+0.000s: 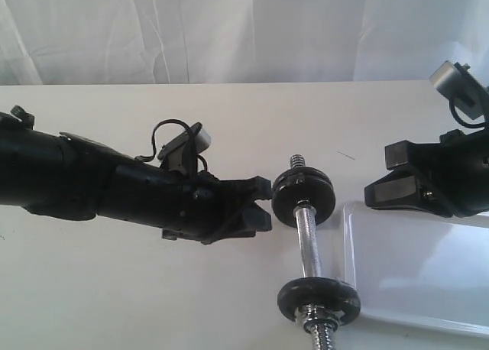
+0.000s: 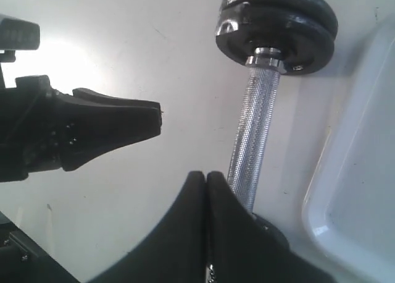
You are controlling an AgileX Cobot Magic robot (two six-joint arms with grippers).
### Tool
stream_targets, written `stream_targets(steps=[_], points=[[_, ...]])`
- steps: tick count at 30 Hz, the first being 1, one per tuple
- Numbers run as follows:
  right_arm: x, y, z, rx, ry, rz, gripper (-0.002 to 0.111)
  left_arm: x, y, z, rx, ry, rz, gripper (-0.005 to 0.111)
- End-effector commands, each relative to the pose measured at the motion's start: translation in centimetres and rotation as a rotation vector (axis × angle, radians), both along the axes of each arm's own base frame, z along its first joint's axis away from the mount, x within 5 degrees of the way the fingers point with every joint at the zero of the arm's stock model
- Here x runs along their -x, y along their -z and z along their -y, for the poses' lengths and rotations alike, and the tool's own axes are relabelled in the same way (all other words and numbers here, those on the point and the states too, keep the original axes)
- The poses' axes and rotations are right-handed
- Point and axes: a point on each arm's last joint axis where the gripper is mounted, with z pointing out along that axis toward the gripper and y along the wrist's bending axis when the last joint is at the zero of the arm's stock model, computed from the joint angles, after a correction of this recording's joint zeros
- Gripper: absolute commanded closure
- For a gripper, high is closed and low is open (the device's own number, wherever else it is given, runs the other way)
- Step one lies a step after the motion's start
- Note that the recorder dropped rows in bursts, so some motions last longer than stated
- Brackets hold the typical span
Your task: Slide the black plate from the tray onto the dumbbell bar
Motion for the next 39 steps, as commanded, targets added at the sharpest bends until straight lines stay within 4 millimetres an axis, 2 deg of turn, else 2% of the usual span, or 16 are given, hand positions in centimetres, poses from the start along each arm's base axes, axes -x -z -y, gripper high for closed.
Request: stream_targets(steps=[1,8,39], points=[[0.0,0.2,0.1,0.005,0.007,-0.004,0.108,0.3,1.3,0.5,0.006,0.059,-0.044,0.080],[0.1,0.2,0.1,0.005,0.006,-0.005,0.108,0.2,2.7,0.6,-0.016,0.065,-0.077,0.080],[0.1,0.2,0.1,0.003,0.006,-0.005,0.108,0.2,2.7,0.6,-0.020,0.060,-0.074,0.080]])
